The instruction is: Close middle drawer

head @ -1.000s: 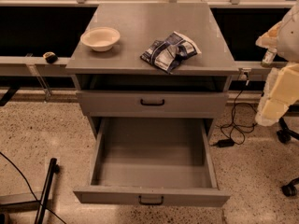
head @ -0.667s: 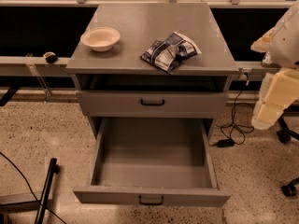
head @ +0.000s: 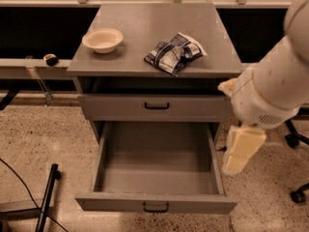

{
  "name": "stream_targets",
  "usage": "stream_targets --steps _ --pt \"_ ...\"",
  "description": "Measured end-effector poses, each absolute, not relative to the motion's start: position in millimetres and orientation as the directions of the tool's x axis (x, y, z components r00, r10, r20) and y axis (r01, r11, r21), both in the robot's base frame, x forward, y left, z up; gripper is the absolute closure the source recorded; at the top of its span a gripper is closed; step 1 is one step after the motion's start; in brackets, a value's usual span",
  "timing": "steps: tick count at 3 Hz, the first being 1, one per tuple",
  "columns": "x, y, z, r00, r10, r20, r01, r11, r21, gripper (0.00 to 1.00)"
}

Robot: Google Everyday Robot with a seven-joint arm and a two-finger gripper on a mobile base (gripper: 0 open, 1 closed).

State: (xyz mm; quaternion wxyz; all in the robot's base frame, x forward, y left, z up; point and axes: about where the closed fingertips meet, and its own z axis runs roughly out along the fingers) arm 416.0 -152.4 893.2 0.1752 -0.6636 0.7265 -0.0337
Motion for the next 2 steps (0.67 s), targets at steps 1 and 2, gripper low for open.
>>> stream_targets --steps 1,2 --pt "389 -125 828 0.015 -0.974 -0.226 -0.974 0.036 -0.223 0.00" --pt "365 -127 789 0.014 -0.979 -0.202 -0.988 0.018 -0.153 0.00"
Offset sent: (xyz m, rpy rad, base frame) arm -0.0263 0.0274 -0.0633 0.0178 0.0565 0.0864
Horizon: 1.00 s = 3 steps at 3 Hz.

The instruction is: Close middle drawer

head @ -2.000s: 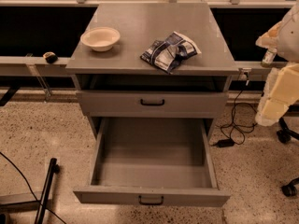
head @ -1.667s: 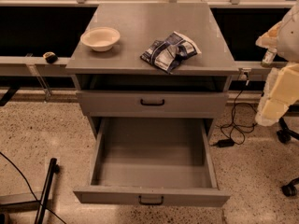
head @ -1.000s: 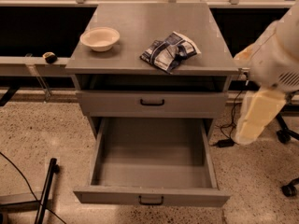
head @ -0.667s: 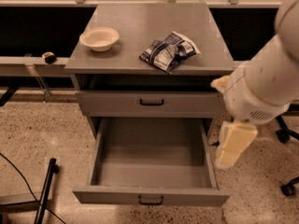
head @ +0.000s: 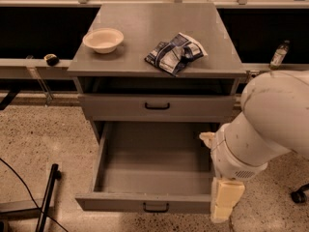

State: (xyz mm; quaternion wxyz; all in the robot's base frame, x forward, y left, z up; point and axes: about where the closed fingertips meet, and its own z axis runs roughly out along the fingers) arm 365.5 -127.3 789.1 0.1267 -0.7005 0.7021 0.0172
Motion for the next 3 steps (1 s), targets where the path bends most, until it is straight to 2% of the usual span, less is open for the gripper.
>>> stream_targets --steps 1,2,3 --pt "366 -128 790 0.012 -0.979 -0.201 -0.988 0.019 -0.153 0.00" --pt "383 -125 766 0.035 -0.981 -0.190 -0.996 -0.019 -0.085 0.00" --pt "382 -96 688 0.101 -0.957 -0.273 -0.992 -0.117 0.045 0.00"
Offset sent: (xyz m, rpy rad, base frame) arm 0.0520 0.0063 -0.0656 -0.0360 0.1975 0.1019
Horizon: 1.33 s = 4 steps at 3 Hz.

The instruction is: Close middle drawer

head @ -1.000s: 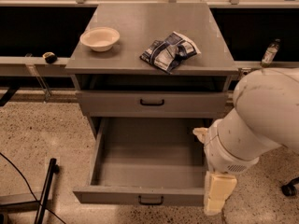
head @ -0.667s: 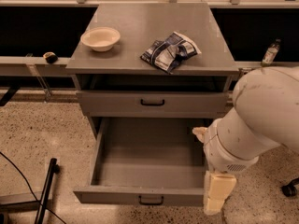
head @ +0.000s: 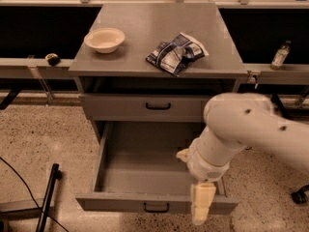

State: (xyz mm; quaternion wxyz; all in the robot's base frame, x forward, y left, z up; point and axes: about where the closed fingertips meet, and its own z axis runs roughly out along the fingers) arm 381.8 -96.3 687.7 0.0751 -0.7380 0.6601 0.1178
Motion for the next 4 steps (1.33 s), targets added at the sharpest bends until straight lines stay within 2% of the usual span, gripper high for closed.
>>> stream_targets --steps 1,2,3,4 --pt "370 -77 598 0.106 -0.915 -0.390 -0.983 -0.155 0.098 0.00" --pt "363 -85 540 0.061 -0.872 -0.485 -0.993 -0.102 0.058 0.00" --pt "361 -82 538 0.070 -0.872 -0.485 -0.993 -0.106 0.048 0.00" --pt "366 -92 522 0.063 -0.855 -0.514 -0.996 -0.088 0.026 0.19"
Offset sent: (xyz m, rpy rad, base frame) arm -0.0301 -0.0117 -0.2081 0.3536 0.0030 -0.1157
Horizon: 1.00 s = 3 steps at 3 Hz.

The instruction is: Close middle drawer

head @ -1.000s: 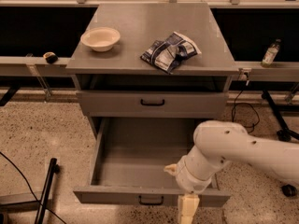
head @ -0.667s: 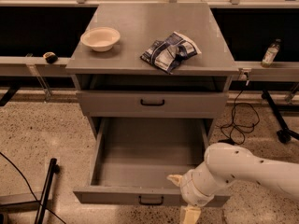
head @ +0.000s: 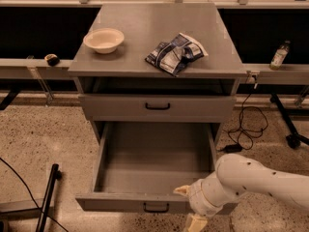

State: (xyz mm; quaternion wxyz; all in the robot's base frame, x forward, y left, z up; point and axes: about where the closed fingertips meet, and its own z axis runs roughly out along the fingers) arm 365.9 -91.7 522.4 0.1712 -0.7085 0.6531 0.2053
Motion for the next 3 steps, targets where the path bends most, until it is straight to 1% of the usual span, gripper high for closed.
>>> stream_targets --steps 2,3 --pt "369 -119 473 0.043 -0.819 -0.573 -0.999 -0.042 -0.016 0.65" --pt "368 -121 441 0.022 -0.815 -0.580 -1.000 -0.014 -0.018 0.89"
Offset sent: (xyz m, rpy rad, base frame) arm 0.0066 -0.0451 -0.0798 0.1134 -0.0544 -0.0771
